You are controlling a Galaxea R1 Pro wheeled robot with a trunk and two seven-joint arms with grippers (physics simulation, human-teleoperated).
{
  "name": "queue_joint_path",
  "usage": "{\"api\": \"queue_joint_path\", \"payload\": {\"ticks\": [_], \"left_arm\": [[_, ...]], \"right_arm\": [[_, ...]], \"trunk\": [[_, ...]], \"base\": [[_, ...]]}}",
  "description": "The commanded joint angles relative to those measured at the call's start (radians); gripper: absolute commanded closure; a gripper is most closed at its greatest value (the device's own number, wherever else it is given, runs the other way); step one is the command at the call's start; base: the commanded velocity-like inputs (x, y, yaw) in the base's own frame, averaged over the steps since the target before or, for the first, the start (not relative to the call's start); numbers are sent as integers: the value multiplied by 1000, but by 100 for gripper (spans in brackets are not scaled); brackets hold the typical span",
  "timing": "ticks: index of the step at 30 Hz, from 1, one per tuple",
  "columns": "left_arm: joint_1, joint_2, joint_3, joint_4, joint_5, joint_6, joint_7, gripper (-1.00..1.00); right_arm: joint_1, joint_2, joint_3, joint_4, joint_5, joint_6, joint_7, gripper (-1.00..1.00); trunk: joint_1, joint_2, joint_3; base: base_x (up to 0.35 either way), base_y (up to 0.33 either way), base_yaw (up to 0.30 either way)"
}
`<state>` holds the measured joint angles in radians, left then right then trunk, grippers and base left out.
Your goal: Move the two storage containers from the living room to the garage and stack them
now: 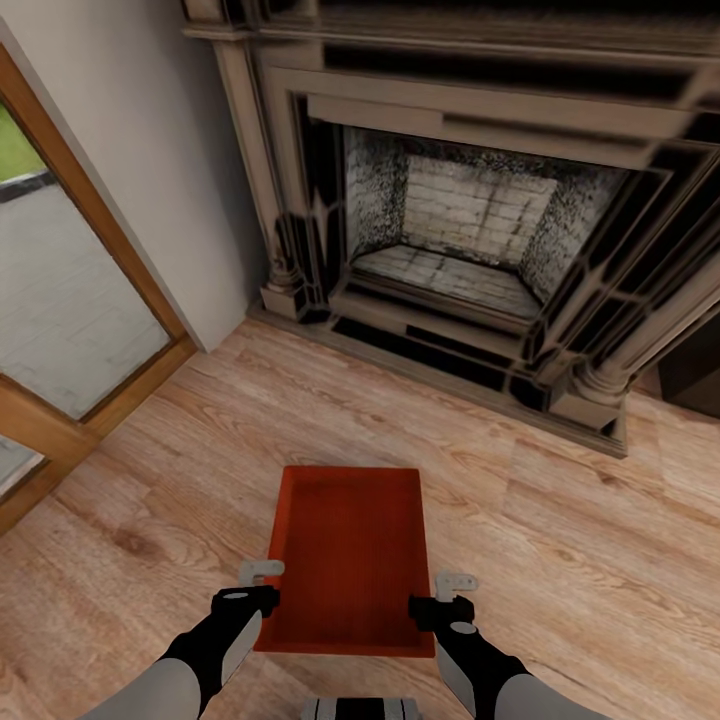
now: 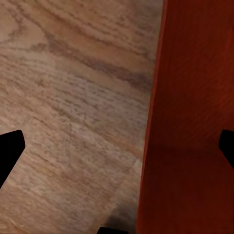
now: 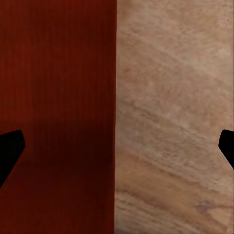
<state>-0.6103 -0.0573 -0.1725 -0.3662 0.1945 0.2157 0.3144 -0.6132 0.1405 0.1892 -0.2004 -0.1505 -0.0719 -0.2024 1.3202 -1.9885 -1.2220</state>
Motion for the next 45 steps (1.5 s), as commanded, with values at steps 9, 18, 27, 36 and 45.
{"api": "queue_joint_path", "payload": {"ticks": [9,18,27,36,45], "left_arm": [[0,1,-9,-2,9,4,9,-100],[0,2,-9,-2,10,4,9,-100],[0,2,-7,-2,11,4,9,-100],[0,2,-7,-2,11,4,9,-100],[0,2,-7,-2,11,4,9,-100]], "right_arm": [[-1,-1,9,1,-11,-5,-5,-100],[0,-1,9,1,-12,-5,-5,-100],[0,-1,9,1,-12,-5,-5,-100],[0,-1,9,1,-12,-5,-5,-100],[-1,-2,9,1,-12,-5,-5,-100]], "trunk": [[34,-63,-29],[69,-126,-57],[80,-147,-66],[80,-147,-66],[80,-147,-66]], "base": [[0,0,0],[0,0,0],[0,0,0],[0,0,0],[0,0,0]]}}
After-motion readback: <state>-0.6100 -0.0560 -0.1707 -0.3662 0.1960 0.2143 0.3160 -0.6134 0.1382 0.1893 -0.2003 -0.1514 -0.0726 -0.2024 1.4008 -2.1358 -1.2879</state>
